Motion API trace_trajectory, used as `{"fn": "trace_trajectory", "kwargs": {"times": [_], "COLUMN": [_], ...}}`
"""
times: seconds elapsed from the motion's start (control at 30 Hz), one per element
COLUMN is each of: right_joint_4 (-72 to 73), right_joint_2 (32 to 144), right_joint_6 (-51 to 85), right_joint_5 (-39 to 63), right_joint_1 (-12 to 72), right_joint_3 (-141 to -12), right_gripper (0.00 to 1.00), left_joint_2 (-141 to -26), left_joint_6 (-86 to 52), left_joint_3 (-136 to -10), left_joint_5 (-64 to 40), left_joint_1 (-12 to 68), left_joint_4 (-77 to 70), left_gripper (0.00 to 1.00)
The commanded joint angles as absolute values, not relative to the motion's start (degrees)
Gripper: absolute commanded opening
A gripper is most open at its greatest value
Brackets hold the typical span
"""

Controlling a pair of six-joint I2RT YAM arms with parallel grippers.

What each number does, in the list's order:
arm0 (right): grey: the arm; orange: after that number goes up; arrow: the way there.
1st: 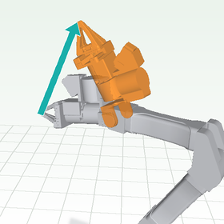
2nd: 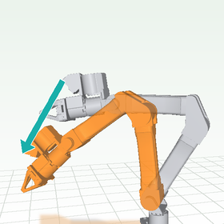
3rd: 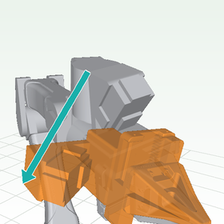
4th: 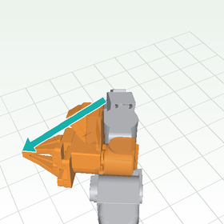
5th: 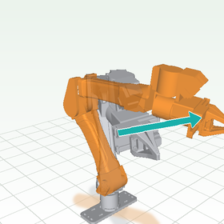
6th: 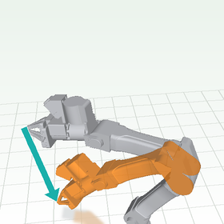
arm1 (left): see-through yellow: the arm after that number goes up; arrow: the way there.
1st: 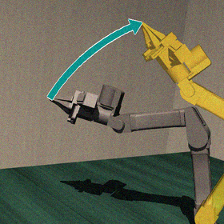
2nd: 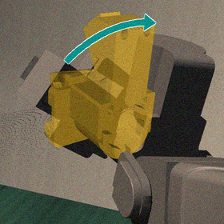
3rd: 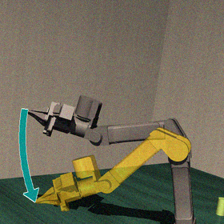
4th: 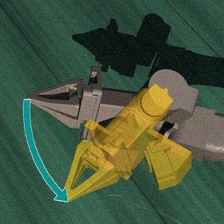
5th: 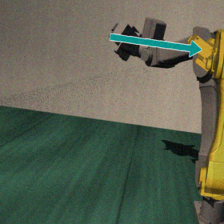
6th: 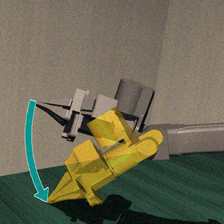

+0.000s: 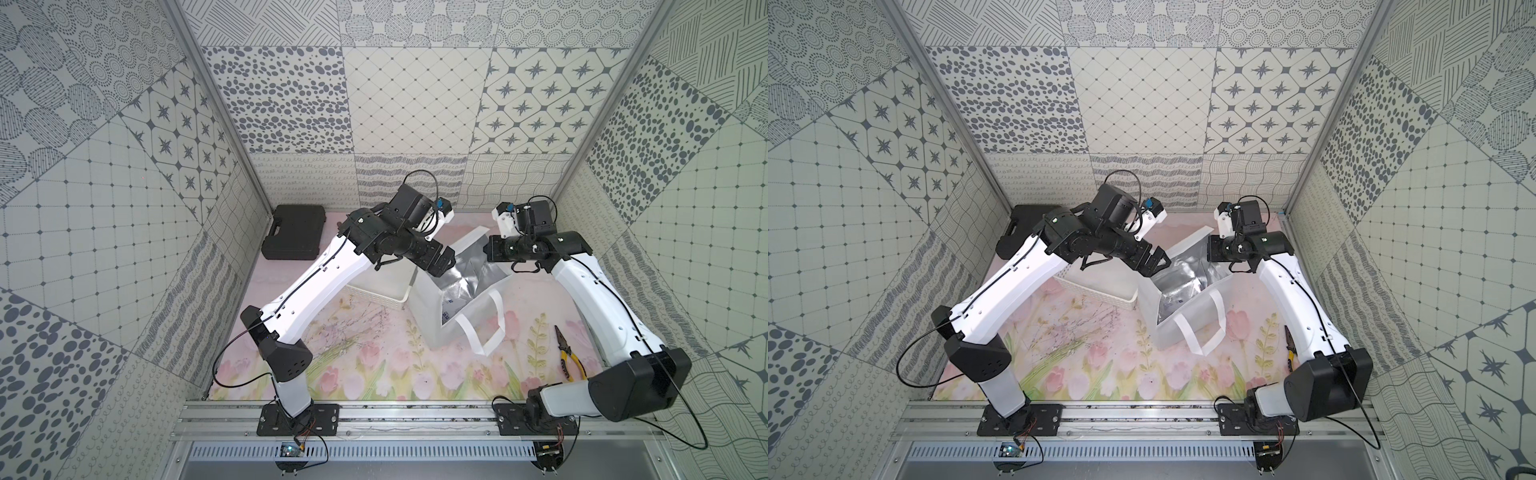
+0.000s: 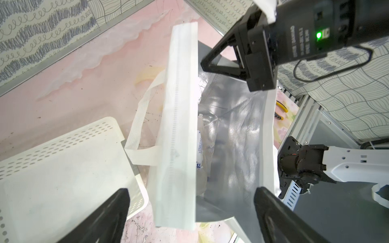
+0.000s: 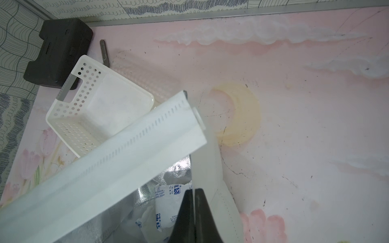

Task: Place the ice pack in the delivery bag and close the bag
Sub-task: Adjust the delivery bag at the center of the board.

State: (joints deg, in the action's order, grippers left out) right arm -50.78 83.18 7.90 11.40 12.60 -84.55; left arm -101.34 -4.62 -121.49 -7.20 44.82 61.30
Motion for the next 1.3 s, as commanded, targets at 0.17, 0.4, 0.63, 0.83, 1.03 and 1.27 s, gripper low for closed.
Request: {"fn": "trace_trajectory", "kwargs": {"times": [0.17,0.4,0.63,0.83,1.03,1.27], "right_joint_4": [-48.2,-48.1,-44.9,-40.9,-37.4,-34.1], "right_joint_2": [92.4,91.2,78.7,69.7,67.9,72.8], "right_joint_6": [4.1,6.0,13.8,18.7,22.6,23.4], "right_joint_5": [16.6,13.7,10.7,10.2,8.7,7.9], "right_joint_1": [12.9,14.7,15.7,21.3,28.7,33.7], "right_joint_3": [-94.8,-99.0,-89.4,-78.8,-72.1,-72.3], "right_gripper": [0.07,0.35,0.37,0.35,0.26,0.23], "left_joint_2": [-98.4,-98.7,-98.7,-99.5,-99.0,-98.3], "left_joint_6": [-10.1,-12.5,-14.3,-13.9,-13.5,-13.1], "left_joint_3": [-116.6,-116.6,-118.1,-118.6,-119.4,-119.0], "left_joint_5": [-7.8,-7.4,-7.5,-7.6,-5.3,-5.5], "left_joint_1": [43.6,43.5,43.5,43.5,43.4,42.4], "left_joint_4": [65.1,65.4,66.6,69.2,71.7,73.0], "left_gripper": [0.90,0.84,0.78,0.74,0.73,0.71]}}
